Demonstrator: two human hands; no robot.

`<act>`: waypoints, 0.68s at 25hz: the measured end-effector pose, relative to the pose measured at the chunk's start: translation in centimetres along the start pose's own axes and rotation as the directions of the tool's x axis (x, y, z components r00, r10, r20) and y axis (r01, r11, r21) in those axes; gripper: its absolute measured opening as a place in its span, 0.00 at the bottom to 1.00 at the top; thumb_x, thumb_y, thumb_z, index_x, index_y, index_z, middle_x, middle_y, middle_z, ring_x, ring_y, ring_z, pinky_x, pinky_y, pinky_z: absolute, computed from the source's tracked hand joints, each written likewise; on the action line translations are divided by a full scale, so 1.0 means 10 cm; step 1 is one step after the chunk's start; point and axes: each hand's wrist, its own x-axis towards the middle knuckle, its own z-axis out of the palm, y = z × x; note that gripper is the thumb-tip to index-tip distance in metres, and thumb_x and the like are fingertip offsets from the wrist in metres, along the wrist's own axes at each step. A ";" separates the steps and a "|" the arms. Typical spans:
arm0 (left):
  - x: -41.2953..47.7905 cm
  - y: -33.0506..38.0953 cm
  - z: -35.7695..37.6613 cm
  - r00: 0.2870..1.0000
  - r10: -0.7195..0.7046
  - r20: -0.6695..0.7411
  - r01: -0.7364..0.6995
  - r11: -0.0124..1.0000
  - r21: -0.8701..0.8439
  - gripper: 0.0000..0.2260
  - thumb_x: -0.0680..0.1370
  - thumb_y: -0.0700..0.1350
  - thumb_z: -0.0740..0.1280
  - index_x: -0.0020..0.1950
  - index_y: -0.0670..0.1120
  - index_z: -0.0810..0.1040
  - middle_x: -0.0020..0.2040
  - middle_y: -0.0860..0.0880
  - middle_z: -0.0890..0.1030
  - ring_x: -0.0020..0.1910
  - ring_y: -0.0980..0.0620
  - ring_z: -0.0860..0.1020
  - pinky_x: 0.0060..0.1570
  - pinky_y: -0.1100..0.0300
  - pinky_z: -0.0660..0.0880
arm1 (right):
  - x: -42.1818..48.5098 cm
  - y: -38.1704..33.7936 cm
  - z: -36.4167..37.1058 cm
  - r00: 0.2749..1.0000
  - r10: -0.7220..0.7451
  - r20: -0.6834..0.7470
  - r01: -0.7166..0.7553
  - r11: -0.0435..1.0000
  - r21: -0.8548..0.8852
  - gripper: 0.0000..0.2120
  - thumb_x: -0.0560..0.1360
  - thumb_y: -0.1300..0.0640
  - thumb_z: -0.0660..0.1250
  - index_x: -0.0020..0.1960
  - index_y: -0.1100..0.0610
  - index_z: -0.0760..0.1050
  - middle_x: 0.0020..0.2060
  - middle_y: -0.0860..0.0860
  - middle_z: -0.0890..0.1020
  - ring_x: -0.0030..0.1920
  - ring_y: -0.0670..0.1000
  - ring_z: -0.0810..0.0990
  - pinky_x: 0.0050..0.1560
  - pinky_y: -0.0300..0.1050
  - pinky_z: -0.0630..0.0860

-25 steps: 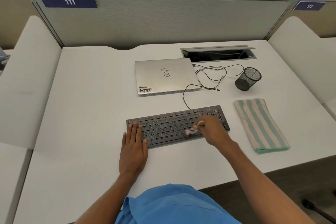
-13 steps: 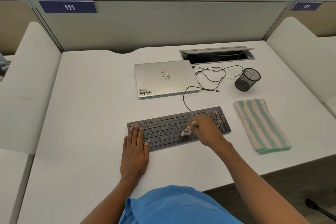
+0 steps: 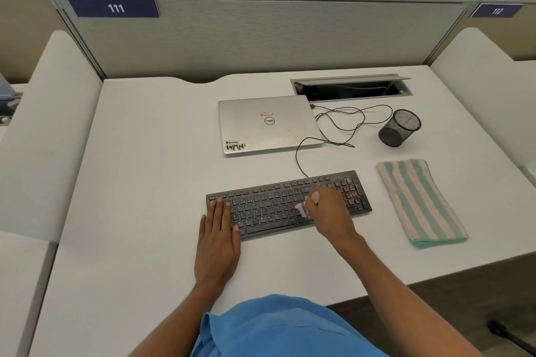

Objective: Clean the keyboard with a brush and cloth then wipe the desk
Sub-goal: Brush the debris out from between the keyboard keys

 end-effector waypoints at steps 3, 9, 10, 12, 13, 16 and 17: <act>0.00 -0.01 0.00 1.000 -0.002 0.000 0.002 1.000 -0.003 0.28 0.86 0.50 0.50 0.86 0.45 0.56 0.87 0.49 0.54 0.86 0.53 0.47 0.84 0.46 0.51 | 0.04 -0.02 -0.11 0.997 0.043 0.061 -0.038 0.996 -0.082 0.11 0.80 0.60 0.65 0.41 0.64 0.78 0.33 0.54 0.80 0.30 0.48 0.77 0.28 0.40 0.68; 0.00 0.00 0.00 1.000 0.003 -0.003 -0.003 1.000 -0.009 0.28 0.85 0.50 0.50 0.86 0.45 0.56 0.87 0.49 0.54 0.86 0.53 0.47 0.84 0.45 0.52 | -0.04 -0.06 -0.03 0.998 0.006 -0.059 -0.002 0.998 0.065 0.16 0.81 0.60 0.63 0.36 0.62 0.75 0.27 0.46 0.75 0.27 0.36 0.76 0.25 0.30 0.65; 0.00 0.00 0.00 1.000 0.005 -0.006 -0.005 1.000 -0.010 0.28 0.85 0.50 0.51 0.86 0.45 0.57 0.87 0.49 0.54 0.86 0.52 0.47 0.84 0.45 0.53 | -0.05 0.00 0.03 0.999 0.013 -0.047 -0.012 1.000 0.025 0.15 0.81 0.59 0.64 0.36 0.60 0.75 0.28 0.47 0.76 0.28 0.40 0.76 0.26 0.31 0.65; 0.00 -0.01 -0.01 1.000 0.005 -0.009 -0.005 1.000 -0.014 0.28 0.85 0.50 0.51 0.86 0.45 0.57 0.87 0.49 0.54 0.86 0.52 0.47 0.84 0.45 0.53 | -0.05 0.10 0.07 0.999 0.050 0.012 -0.049 0.998 -0.037 0.14 0.81 0.57 0.64 0.37 0.57 0.75 0.31 0.50 0.79 0.31 0.46 0.77 0.30 0.40 0.72; 0.00 -0.01 0.00 1.000 0.006 -0.009 -0.006 1.000 -0.011 0.28 0.85 0.50 0.51 0.86 0.45 0.57 0.87 0.49 0.54 0.86 0.52 0.47 0.84 0.45 0.53 | -0.04 0.13 0.06 0.996 0.078 0.050 -0.075 0.995 -0.059 0.14 0.81 0.57 0.64 0.37 0.57 0.76 0.32 0.52 0.80 0.32 0.49 0.80 0.32 0.44 0.76; 0.00 -0.01 0.00 1.000 0.006 -0.010 -0.006 1.000 -0.003 0.28 0.85 0.50 0.51 0.86 0.45 0.57 0.87 0.49 0.54 0.86 0.53 0.47 0.84 0.45 0.53 | -0.02 0.08 -0.05 0.989 0.108 0.096 -0.106 0.994 -0.028 0.16 0.81 0.58 0.62 0.36 0.61 0.74 0.30 0.53 0.79 0.27 0.41 0.79 0.26 0.39 0.73; 0.00 -0.01 0.00 1.000 0.006 -0.008 -0.006 1.000 -0.005 0.28 0.85 0.50 0.51 0.86 0.45 0.57 0.87 0.48 0.55 0.86 0.53 0.47 0.84 0.45 0.53 | -0.01 0.04 -0.08 0.995 0.085 0.056 -0.085 0.996 -0.003 0.17 0.82 0.59 0.62 0.35 0.62 0.73 0.28 0.52 0.77 0.25 0.40 0.75 0.26 0.37 0.69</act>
